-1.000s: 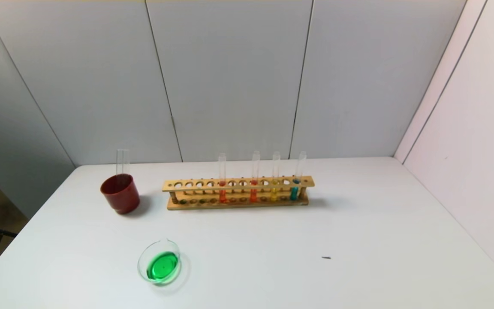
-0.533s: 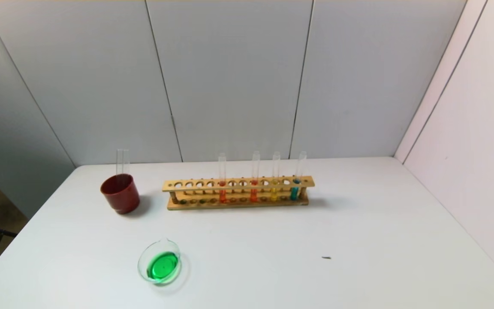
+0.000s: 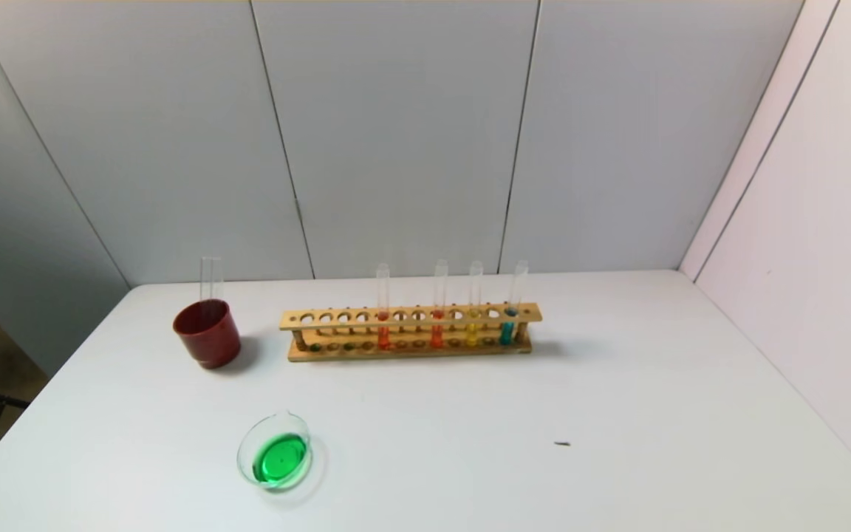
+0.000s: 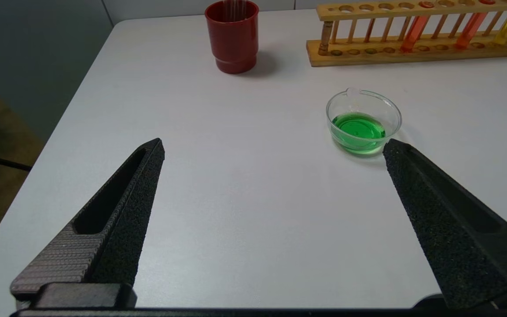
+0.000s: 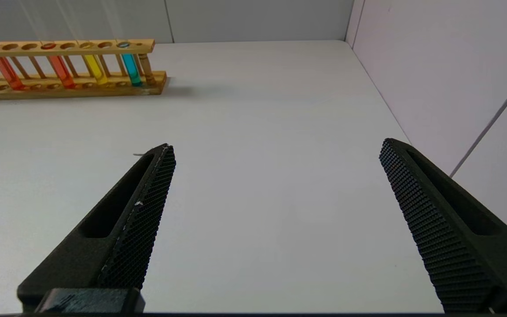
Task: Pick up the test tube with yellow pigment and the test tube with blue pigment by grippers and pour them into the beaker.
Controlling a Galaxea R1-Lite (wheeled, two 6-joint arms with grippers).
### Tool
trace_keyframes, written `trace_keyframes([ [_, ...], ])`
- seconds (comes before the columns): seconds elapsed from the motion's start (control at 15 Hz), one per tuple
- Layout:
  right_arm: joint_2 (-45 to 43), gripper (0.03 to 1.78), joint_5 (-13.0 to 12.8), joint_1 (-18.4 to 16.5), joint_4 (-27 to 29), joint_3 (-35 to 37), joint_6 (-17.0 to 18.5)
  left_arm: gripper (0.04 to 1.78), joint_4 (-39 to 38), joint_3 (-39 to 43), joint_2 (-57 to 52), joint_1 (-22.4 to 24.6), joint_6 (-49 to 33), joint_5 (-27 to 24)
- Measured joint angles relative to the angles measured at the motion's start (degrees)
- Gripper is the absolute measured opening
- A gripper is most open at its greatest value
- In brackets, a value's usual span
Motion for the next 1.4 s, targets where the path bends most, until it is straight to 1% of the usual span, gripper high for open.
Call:
trace_keyframes([
  [1.4,0.00,1.70,-0.04,0.00,-0.33,0.07,0.28,1.75,-0.01,0.04,0.01,0.00,0.00,0.02],
])
